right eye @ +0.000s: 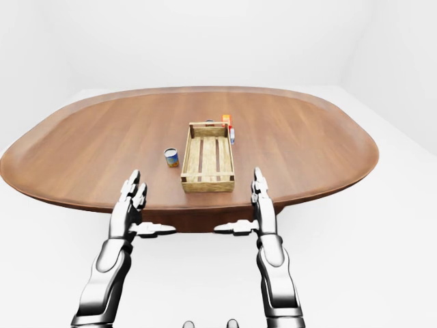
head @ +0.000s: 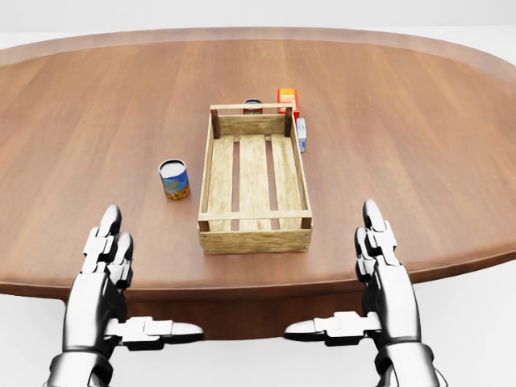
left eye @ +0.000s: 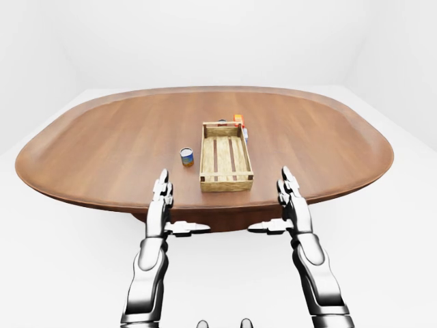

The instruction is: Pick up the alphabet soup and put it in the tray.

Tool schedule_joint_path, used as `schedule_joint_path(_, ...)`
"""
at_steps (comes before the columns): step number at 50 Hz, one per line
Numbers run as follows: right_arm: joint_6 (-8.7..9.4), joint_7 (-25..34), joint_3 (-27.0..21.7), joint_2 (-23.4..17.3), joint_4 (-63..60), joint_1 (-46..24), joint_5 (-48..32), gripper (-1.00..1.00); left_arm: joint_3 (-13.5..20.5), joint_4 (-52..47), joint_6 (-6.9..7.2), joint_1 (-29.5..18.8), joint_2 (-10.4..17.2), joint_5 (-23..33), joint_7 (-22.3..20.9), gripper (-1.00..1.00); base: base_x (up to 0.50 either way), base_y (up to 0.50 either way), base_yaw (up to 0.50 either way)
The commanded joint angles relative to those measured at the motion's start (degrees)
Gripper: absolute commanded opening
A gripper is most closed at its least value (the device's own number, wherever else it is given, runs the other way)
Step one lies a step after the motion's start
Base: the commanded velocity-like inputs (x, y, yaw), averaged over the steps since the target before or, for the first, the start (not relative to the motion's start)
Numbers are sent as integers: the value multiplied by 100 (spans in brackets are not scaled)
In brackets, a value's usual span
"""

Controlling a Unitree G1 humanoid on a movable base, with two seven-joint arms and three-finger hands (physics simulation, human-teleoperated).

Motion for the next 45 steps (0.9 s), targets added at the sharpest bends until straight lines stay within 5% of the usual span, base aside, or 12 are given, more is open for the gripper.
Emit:
schedule_joint_path(1, 212, 249, -89, -54, -766, 361, 4, 100, 240, -836, 356, 292, 89, -294, -351, 100, 0, 0, 0)
schedule_joint_path(10, 327, 278, 15, -12, -1156, 547, -89, 100, 204, -1238, 356, 501, 51, -254, -403, 100, 0, 0, 0)
schedule_joint_path(11, 349, 286, 16, -14, -1227, 582, -91, 100, 214, -951, 189, 538, 29, -246, -444, 100, 0, 0, 0)
schedule_joint_path(13, 402, 297, 1, -20, -1438, 687, -84, 100, 252, -984, 108, 613, 37, -302, -488, 100, 0, 0, 0)
schedule_joint_path(24, 441, 419, -245, 8, -2240, 1106, 59, 100, 460, -1646, 356, 874, 25, -479, -593, 100, 0, 0, 0)
schedule_joint_path(45, 441, 463, -299, 86, -2861, 1416, 33, 100, 904, -2630, 356, 1212, -85, -730, -862, 100, 0, 0, 0)
